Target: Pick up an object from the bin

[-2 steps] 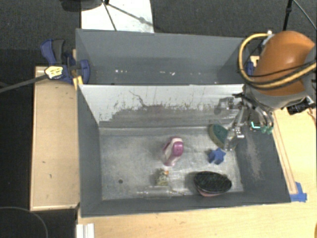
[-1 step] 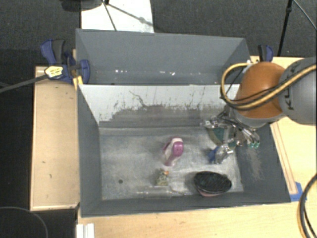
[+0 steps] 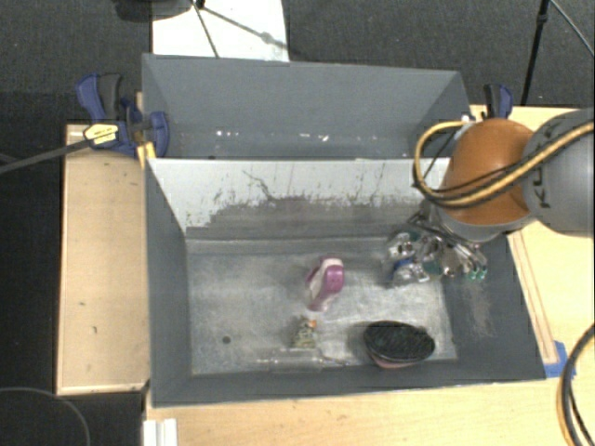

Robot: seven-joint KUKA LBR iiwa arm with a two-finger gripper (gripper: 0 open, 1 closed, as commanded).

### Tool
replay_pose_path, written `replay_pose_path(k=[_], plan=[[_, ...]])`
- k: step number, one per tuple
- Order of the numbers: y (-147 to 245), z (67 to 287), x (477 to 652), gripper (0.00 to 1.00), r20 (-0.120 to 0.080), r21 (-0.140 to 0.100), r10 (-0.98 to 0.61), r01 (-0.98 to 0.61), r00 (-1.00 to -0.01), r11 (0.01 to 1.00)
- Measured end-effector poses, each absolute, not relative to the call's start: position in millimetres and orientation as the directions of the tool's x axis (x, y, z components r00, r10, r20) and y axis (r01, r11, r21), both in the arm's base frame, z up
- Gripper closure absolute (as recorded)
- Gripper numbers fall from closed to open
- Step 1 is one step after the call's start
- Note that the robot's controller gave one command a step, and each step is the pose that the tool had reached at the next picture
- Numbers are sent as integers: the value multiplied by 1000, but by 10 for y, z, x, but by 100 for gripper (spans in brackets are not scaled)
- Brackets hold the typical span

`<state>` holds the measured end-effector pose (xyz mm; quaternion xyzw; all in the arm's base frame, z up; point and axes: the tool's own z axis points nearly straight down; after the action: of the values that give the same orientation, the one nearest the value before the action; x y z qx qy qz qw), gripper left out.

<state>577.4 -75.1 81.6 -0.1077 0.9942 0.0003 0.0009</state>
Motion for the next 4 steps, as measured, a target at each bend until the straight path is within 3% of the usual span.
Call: replay_pose_path(k=[1, 2, 3, 4], plan=[[-751, 813, 5771, 0, -1, 0, -215, -215, -977, 977], [-751, 813, 5771, 100, -1, 0, -216, -216, -976, 976], [-737, 2219, 5655, 100, -4, -1, -502, -502, -865, 865], [-737, 2219, 5654, 0, -4, -1, -500, -500, -866, 866]])
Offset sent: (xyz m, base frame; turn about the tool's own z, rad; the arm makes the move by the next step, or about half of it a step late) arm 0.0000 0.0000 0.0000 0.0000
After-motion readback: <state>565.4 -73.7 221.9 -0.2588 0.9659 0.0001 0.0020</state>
